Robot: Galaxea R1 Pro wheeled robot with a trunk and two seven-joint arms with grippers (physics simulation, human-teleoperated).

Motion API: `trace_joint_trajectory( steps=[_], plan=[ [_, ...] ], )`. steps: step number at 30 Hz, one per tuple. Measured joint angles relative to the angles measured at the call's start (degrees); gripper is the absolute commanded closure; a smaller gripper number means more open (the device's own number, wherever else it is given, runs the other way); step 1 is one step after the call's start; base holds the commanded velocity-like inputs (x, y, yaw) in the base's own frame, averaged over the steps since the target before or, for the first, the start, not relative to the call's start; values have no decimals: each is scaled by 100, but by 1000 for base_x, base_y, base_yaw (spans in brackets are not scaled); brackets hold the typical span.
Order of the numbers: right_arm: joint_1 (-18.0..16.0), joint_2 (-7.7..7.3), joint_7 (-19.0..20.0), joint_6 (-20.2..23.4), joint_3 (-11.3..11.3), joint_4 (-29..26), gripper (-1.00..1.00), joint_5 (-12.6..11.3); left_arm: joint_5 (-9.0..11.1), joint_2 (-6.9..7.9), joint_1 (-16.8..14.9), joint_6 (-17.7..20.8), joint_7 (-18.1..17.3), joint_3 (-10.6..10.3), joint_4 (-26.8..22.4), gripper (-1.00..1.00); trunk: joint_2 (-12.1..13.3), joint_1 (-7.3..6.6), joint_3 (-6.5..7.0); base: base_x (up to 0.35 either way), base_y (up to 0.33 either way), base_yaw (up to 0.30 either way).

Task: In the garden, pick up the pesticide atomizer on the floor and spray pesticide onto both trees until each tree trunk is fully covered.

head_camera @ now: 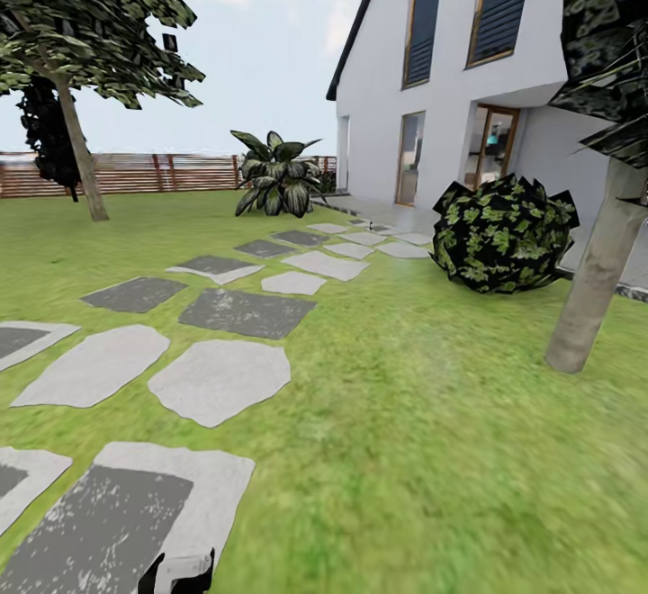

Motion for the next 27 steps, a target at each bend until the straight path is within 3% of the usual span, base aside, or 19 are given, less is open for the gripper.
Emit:
trace_joint_trajectory(
  steps=[27],
  plan=[
    [0,0,-3,0,0,-1,-100,0,0,0,-4,0,0,0,0,-100,0,0,0,328,0,0]
  ],
)
